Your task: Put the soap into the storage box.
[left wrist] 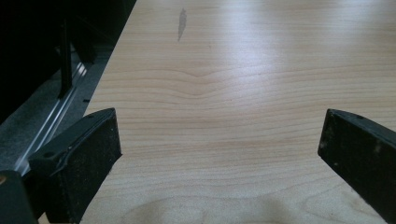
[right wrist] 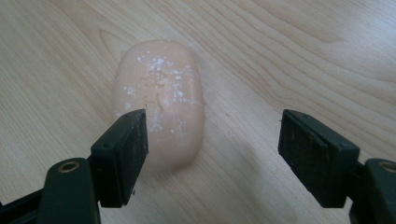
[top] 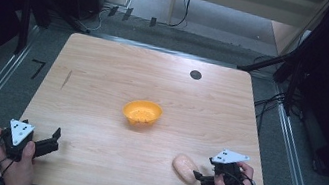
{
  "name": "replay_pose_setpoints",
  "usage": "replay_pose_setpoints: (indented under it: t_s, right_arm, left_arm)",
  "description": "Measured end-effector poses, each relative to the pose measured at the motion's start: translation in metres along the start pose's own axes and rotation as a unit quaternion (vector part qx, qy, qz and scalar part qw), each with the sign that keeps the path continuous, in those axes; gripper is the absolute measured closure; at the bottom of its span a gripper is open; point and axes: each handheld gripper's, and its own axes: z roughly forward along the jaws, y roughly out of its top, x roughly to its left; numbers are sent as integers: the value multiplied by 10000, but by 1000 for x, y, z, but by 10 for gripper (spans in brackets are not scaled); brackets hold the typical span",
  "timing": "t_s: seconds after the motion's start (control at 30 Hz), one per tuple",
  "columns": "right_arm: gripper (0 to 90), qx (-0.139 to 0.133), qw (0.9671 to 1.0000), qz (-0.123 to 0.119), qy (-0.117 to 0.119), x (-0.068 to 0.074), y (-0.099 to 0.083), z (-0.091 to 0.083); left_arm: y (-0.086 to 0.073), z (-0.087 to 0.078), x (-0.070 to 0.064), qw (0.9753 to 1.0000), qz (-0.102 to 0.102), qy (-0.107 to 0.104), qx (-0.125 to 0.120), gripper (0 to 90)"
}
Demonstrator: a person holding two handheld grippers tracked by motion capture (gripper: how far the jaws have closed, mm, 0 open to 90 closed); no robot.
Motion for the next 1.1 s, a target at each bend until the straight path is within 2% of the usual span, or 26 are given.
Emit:
replay_pose_setpoints:
  t_s: [0.23,0.27,0.7,1.1]
  right_arm:
    - [237,48,9999,-39,103,6,3,4]
    - [235,57,9999,12,107,8,4,5]
    - [218,166,9995,-101,237,17,11,18]
    - [210,341,9991,-107,241,24,14,29]
  left_arm:
    - [0,0,0,10000,-9,6,-6,0]
    - [0,0,0,10000,-8,4,-6,0]
    - [0,1,0,10000,-16,1,-6,0]
    - [0,1,0,10000,-23,-17,7,0]
